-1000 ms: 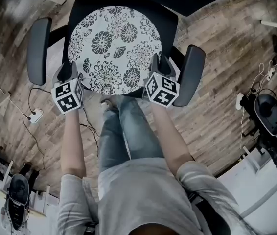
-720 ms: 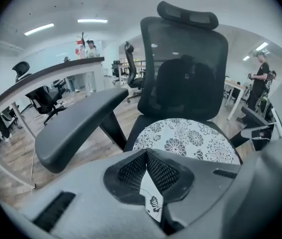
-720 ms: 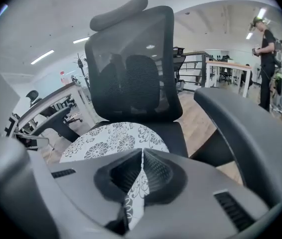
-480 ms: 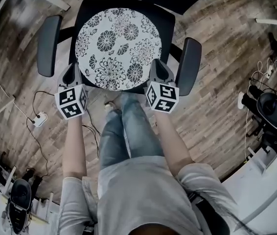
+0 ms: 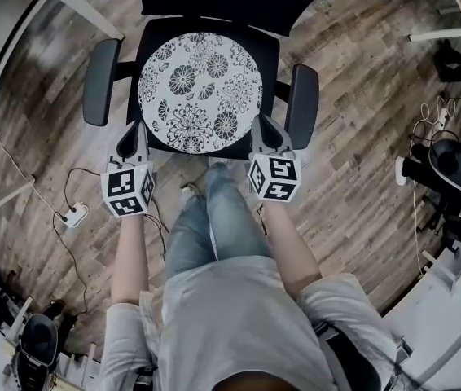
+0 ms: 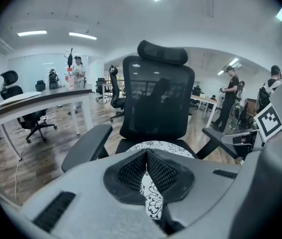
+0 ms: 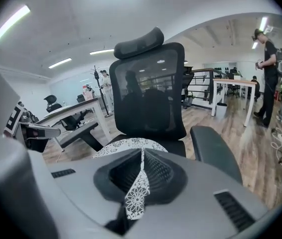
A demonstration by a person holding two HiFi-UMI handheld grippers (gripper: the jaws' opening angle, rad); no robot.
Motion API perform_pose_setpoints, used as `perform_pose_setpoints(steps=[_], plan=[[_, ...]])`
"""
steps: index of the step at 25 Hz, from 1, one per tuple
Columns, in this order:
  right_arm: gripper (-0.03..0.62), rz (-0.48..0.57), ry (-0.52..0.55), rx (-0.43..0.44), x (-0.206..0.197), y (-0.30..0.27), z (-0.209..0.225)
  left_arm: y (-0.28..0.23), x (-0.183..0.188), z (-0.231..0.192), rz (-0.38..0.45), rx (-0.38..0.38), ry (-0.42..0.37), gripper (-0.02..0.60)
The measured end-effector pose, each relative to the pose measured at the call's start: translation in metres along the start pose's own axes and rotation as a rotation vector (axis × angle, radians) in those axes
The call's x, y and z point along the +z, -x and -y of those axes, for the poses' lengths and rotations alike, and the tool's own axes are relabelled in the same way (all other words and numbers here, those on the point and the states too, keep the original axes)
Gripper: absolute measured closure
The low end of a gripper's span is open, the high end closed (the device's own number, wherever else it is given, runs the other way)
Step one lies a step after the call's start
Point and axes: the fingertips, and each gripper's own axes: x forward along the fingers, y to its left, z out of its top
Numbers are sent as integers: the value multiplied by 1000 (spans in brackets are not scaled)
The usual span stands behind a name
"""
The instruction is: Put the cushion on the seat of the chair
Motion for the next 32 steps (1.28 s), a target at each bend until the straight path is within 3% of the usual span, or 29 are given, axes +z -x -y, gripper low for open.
perform_pose_setpoints(steps=[5, 13, 32], plan=[[574, 54, 39, 8, 24, 33, -12, 32, 31, 20, 76, -69, -34, 571], [574, 146, 104, 22, 61, 90, -31, 85, 75, 36, 200, -78, -48, 571], [572, 324, 156, 8, 124, 189, -61, 166, 129, 50, 350, -119, -73, 571]])
